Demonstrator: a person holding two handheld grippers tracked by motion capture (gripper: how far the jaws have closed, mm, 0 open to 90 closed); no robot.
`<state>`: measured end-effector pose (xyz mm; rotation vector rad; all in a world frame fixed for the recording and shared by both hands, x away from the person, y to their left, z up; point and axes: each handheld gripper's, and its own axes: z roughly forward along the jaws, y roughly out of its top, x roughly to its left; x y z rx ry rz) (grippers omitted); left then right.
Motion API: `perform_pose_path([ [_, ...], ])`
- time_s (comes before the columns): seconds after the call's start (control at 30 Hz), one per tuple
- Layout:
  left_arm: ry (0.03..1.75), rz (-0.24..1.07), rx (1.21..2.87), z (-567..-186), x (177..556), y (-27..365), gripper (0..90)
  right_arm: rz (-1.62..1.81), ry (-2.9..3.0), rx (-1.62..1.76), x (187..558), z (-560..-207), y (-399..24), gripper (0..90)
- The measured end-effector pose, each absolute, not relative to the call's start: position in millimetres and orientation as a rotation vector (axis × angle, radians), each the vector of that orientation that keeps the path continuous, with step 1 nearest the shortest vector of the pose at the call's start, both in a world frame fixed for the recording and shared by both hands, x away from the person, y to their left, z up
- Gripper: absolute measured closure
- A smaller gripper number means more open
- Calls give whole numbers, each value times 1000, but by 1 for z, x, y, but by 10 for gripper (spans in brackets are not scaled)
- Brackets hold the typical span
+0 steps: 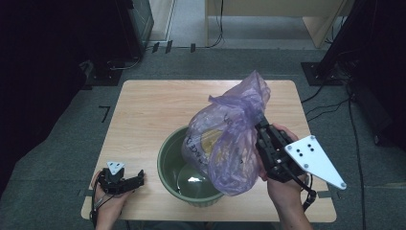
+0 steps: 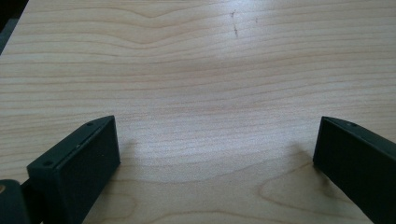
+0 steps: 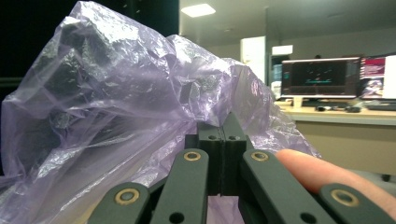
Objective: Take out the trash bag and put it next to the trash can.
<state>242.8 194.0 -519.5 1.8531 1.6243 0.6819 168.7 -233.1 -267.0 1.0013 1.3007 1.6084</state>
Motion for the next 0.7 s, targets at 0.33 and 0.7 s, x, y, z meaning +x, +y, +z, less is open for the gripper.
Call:
perform_pose_path([
  [0.33, 1621, 680, 1855, -520, 243, 194, 0, 1566, 1181, 1018, 162, -254, -266, 900],
  [0.7, 1610, 674, 1862, -520, 243, 193, 0, 1395, 1151, 1097, 163, -276, -308, 900],
])
